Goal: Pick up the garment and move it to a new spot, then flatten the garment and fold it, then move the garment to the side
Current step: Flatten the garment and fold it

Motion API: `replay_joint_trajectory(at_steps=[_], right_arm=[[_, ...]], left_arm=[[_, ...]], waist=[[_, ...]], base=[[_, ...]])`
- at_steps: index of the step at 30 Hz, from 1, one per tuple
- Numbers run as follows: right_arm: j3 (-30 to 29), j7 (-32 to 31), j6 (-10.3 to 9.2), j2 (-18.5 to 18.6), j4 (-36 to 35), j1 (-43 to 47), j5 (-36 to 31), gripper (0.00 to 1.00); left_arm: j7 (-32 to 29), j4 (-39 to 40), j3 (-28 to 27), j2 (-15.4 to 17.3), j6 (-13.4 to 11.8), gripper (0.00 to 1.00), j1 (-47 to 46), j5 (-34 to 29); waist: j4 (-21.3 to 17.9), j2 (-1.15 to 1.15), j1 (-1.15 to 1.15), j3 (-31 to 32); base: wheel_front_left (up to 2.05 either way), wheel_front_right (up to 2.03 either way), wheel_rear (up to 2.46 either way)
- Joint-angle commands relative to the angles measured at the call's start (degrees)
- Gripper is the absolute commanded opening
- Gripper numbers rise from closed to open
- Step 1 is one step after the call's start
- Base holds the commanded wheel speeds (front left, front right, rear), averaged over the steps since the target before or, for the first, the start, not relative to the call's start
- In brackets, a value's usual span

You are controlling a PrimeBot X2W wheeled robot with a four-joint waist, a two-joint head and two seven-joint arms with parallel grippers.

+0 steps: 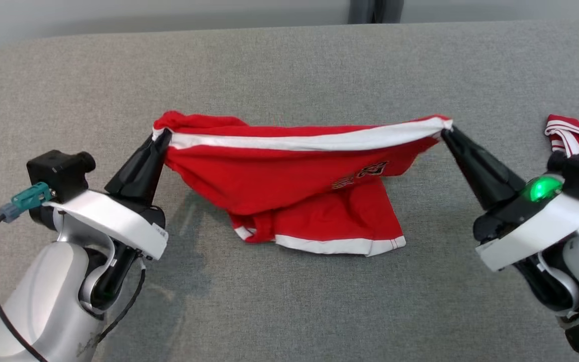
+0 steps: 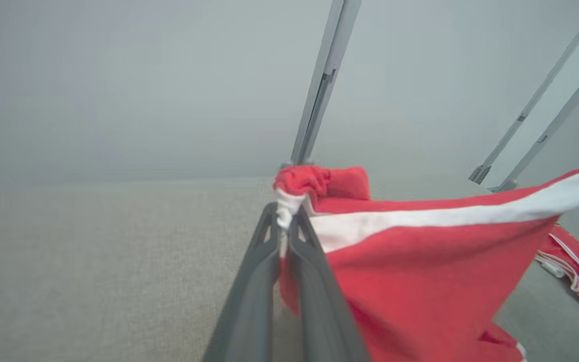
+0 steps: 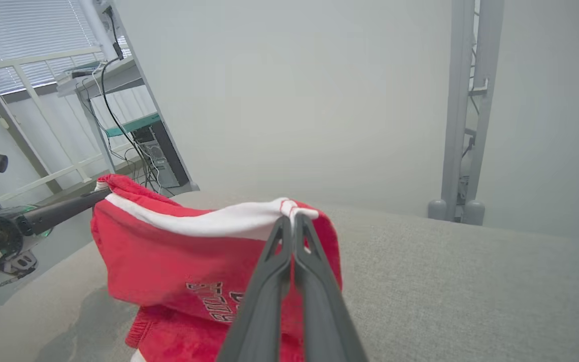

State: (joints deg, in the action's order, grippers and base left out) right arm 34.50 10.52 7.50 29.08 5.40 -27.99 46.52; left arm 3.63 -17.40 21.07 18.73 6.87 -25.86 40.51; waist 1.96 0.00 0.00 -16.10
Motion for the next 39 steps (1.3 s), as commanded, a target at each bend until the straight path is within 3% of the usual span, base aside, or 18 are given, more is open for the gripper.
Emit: replay_joint_trajectory(at_steps=[1,6,13,18,22,29,34,39], right_arm=[[-2.11,-0.46,-0.01,0.59,-1.75,-0.89,-1.46,0.0],[-8.66,-2.85,-0.01,0.63,-8.25,-1.6,-6.54,0.0],[-19.71,-8.55,-0.02,-2.05,-20.34,0.26,-12.6,0.0],[-24.09,-13.12,-0.02,-4.55,-26.11,1.95,-14.49,0.0],[-26.08,-15.02,-0.02,-6.91,-26.58,1.44,-15.04,0.0],[-26.24,-13.62,-0.02,-7.92,-16.44,-7.68,-15.5,0.0],[-22.07,-10.71,-0.02,-6.76,-3.07,-21.16,-15.89,0.0],[-15.87,-5.3,-0.01,-8.82,13.38,-36.54,-14.97,0.0]], left_arm=[[-0.81,4.6,-0.17,0.98,-0.61,0.0,-0.26,-0.44],[-3.91,19.04,-1.27,2.96,-3.18,0.0,0.01,-0.4],[-7.13,36.13,-4.6,5.19,-8.12,0.0,-1.06,-0.93],[-9.56,42.34,-5.56,6.01,-10.58,0.0,-1.73,-1.2],[-10.97,43.12,-4.81,6.21,-10.61,0.0,-2.95,-1.34],[-11.02,31.5,-2.15,3.4,-7.23,0.0,-13.72,-1.48],[-10.19,13.94,0.52,-0.08,-3.34,0.0,-27.69,-3.01],[-5.52,-5.31,1.26,-4.39,-0.94,0.0,-42.37,-3.5]], waist=[[-0.17,0.0,0.0,1.3],[-0.56,0.0,0.0,2.99],[-1.31,0.0,0.0,5.23],[-1.76,0.0,0.0,5.85],[-2.03,0.0,0.0,5.34],[-1.24,0.0,0.0,1.9],[-1.01,0.0,0.0,-1.08],[-1.3,0.0,0.0,-3.17]], base=[[0.0,0.0,0.0],[0.0,0.0,0.0],[0.0,0.0,0.0],[0.0,0.0,0.0],[0.0,0.0,0.0],[0.0,0.0,0.0],[0.0,0.0,0.0],[0.0,0.0,0.0]])
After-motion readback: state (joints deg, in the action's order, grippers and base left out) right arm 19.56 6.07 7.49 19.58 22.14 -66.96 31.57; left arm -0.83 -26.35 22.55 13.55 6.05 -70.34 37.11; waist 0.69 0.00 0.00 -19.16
